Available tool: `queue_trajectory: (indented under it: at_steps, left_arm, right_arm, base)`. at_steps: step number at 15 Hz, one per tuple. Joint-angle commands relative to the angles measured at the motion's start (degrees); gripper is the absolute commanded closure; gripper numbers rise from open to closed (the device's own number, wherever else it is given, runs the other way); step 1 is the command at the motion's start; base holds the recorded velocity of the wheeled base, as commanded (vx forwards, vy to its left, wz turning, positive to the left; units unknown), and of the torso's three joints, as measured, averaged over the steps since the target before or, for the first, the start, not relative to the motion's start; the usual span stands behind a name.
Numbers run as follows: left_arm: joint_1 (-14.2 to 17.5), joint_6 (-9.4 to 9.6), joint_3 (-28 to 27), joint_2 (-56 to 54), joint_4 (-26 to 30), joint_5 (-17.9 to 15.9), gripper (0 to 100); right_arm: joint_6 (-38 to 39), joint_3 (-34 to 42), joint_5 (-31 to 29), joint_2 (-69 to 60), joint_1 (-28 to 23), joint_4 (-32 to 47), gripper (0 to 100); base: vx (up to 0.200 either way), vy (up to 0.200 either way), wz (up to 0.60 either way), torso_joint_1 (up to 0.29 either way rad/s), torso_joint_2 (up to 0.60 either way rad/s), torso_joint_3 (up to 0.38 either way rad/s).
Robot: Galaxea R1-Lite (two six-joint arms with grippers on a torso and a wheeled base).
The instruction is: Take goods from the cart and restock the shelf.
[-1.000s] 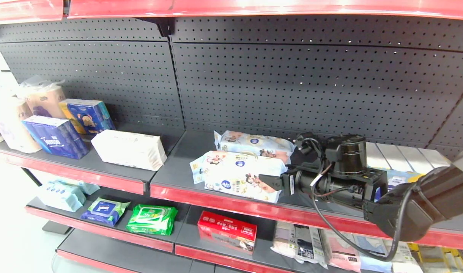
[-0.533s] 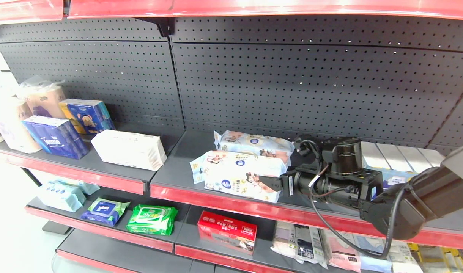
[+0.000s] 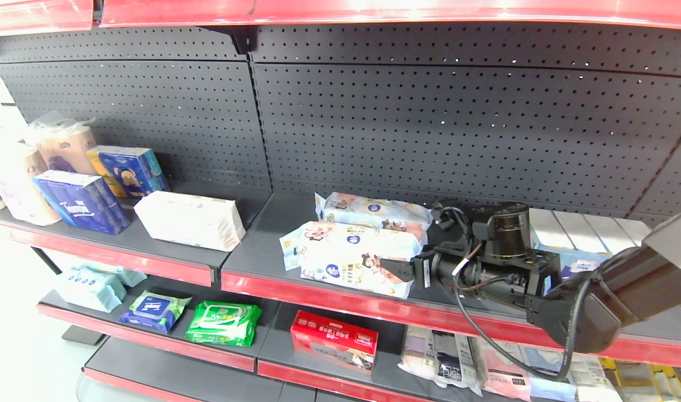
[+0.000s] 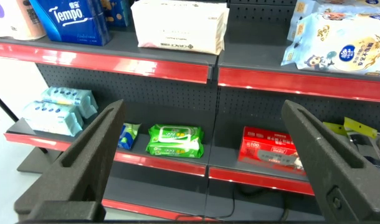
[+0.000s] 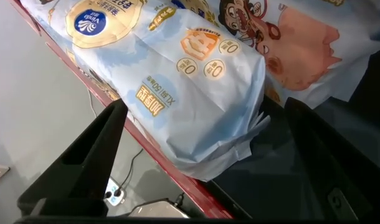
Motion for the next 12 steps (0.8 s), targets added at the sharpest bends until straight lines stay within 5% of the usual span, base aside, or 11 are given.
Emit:
queue_trajectory:
  at_steps: [1, 2, 3, 12]
  left_arm:
    - [0.02, 0.00, 0.00, 0.07, 0.00, -0.01, 0]
    - [0.02, 0.00, 0.00, 0.07, -0.09, -0.01, 0]
    - [0.02, 0.00, 0.00, 0.07, 0.00, -0.01, 0]
    - [0.02, 0.00, 0.00, 0.07, -0.09, -0.01, 0]
  right_arm:
    - [-0.03, 0.25, 0.06, 0.09, 0.02, -0.58, 0]
    - [-0.11, 0.42, 0.06, 0.09, 0.10, -0.75, 0]
    - [-0.20, 0.51, 0.06, 0.09, 0.10, -0.75, 100]
    - [-0.46, 0.60, -0.29, -0.17, 0.10, -0.75, 100]
  base:
    - [0.000, 0.000, 0.00, 0.000, 0.00, 0.000]
    - [0.000, 0.000, 0.00, 0.000, 0.00, 0.000]
    - [0.000, 0.000, 0.00, 0.000, 0.00, 0.000]
    - [0.000, 0.000, 0.00, 0.000, 0.00, 0.000]
